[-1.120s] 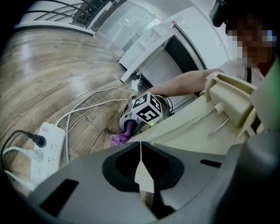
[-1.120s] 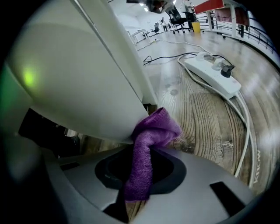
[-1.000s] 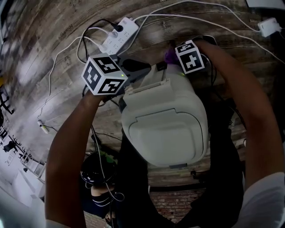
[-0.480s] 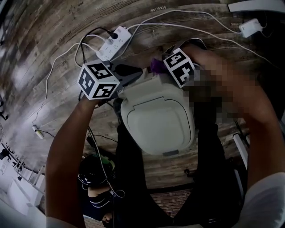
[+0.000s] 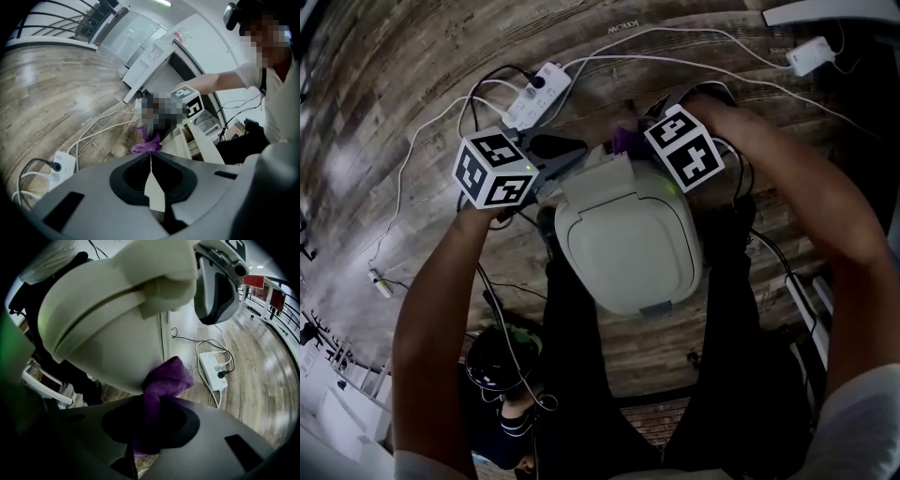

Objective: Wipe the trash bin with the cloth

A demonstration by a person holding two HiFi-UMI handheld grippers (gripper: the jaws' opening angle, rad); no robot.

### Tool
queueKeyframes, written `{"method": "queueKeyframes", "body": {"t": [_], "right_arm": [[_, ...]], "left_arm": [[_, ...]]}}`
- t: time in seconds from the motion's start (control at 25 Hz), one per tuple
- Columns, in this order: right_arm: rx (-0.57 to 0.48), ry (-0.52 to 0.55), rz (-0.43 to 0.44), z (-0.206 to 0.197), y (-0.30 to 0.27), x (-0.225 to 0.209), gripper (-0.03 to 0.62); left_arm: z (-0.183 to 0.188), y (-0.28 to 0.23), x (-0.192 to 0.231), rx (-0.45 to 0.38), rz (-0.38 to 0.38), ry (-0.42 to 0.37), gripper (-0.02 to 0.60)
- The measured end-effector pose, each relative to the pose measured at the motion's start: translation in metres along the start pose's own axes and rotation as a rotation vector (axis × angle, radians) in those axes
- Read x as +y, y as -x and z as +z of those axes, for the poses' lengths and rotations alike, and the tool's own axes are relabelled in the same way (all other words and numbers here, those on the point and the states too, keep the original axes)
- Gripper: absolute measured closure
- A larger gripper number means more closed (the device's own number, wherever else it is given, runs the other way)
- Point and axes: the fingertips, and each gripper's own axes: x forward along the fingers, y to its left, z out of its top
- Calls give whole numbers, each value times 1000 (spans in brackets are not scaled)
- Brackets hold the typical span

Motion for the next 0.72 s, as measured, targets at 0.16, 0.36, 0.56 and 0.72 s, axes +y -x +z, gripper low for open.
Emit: {"method": "queueKeyframes", "body": {"t": [0.16,0.36,0.56,0.72], "right_arm": [[-13,-13,-8,4,16,9,503],[-58,-52,-37,15,41,16,503],[-112,-139,-98,20,64,19,503],[-140,-234,-174,20,75,24,503]], "left_arm": [[19,8,-5,-17,7,-20,572],[41,14,-20,-17,6,-64,572],[61,19,-36,-43,10,-98,572],[67,20,-52,-58,5,-129,572]]}}
